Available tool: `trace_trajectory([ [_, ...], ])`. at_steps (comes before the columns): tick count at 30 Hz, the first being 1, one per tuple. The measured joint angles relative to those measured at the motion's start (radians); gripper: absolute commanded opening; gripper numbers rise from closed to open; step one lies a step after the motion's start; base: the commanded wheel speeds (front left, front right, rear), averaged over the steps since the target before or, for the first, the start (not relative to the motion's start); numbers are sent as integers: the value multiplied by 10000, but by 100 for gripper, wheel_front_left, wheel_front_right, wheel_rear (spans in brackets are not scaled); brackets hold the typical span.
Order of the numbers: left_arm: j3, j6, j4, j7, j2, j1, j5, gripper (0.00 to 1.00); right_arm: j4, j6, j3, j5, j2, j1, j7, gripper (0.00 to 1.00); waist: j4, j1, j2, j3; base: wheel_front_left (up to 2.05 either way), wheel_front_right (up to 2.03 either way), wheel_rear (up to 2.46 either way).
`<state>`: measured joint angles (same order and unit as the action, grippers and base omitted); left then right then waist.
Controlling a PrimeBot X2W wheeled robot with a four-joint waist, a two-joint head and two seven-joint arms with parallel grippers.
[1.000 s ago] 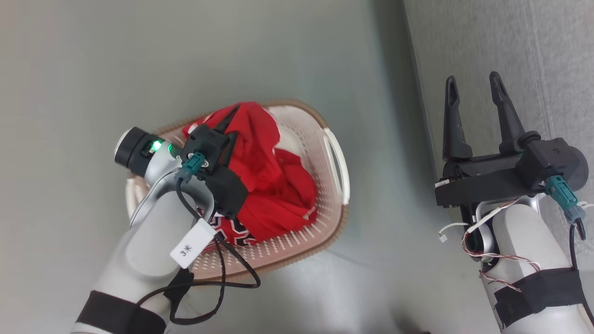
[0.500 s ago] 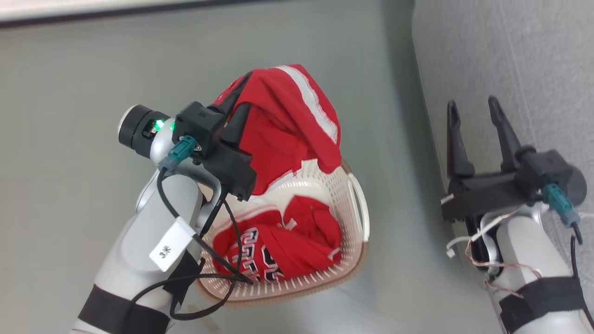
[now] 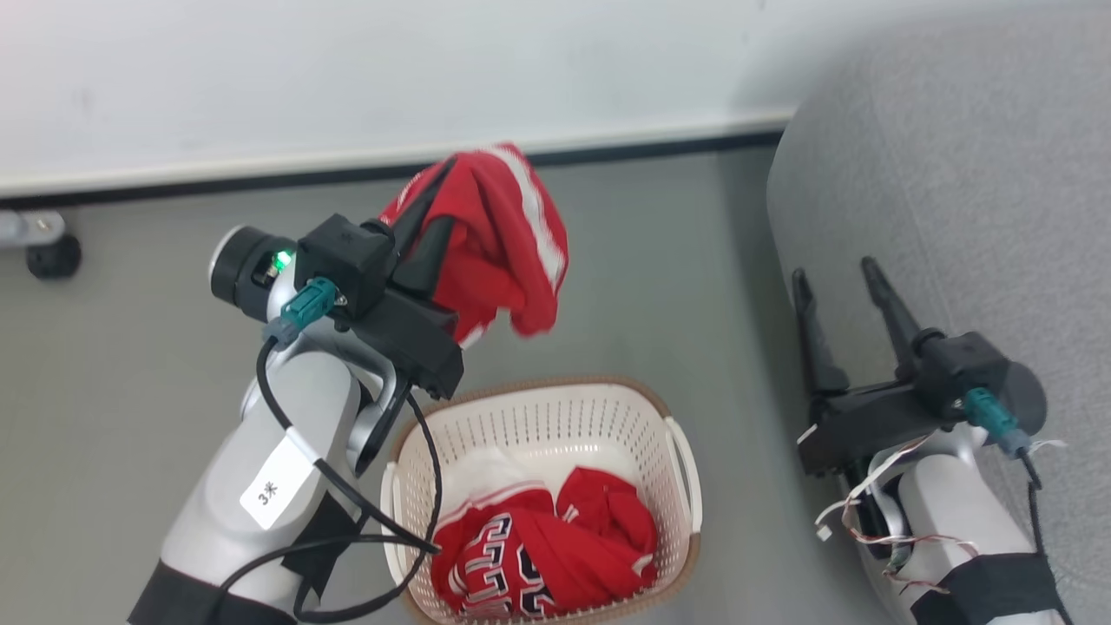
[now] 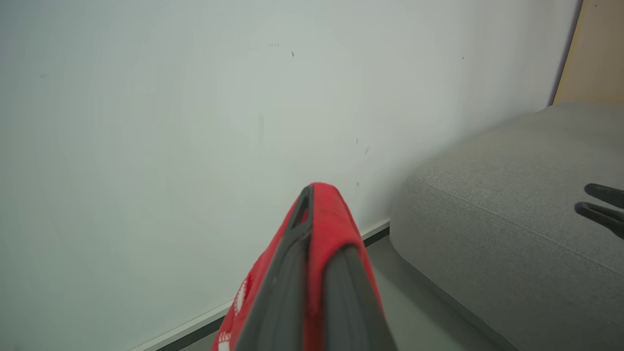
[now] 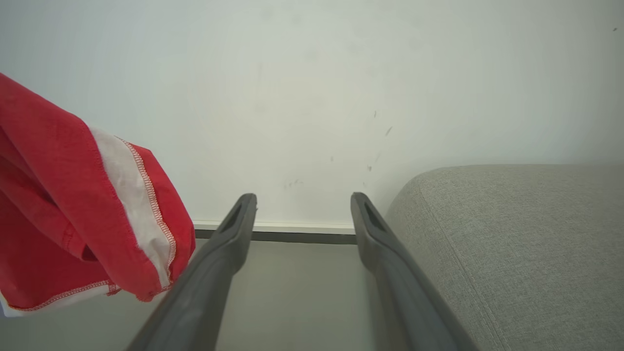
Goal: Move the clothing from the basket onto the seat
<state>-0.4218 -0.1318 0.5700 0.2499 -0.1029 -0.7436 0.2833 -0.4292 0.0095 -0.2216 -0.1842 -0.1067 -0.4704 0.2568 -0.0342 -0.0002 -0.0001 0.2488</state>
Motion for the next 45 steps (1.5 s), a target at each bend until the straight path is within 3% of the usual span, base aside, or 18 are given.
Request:
trace_trajectory([
  [10,-502,0,73,-8,-35,620,696,0,-890,777,-1262,148,276,126,-2,100,90,1,0,-1518,0,0,0],
  [23,-890,0,-571,-512,-4,1290,922,0,-1360,1108,-3475,-94,499,654,-2,100,279,1,0,-2980,0,0,0],
  [35,-1131,0,-1296,-1175,90,1393,945,0,-1507,1076,-6155,-1712,458,-736,-8,100,599,2,2,-3262,0,0,0],
  [45,-1352,0,-1833,-1616,157,1431,1070,0,-2481,134,-6978,-2130,451,-1639,-190,100,818,3,2,-3134,0,0,0],
])
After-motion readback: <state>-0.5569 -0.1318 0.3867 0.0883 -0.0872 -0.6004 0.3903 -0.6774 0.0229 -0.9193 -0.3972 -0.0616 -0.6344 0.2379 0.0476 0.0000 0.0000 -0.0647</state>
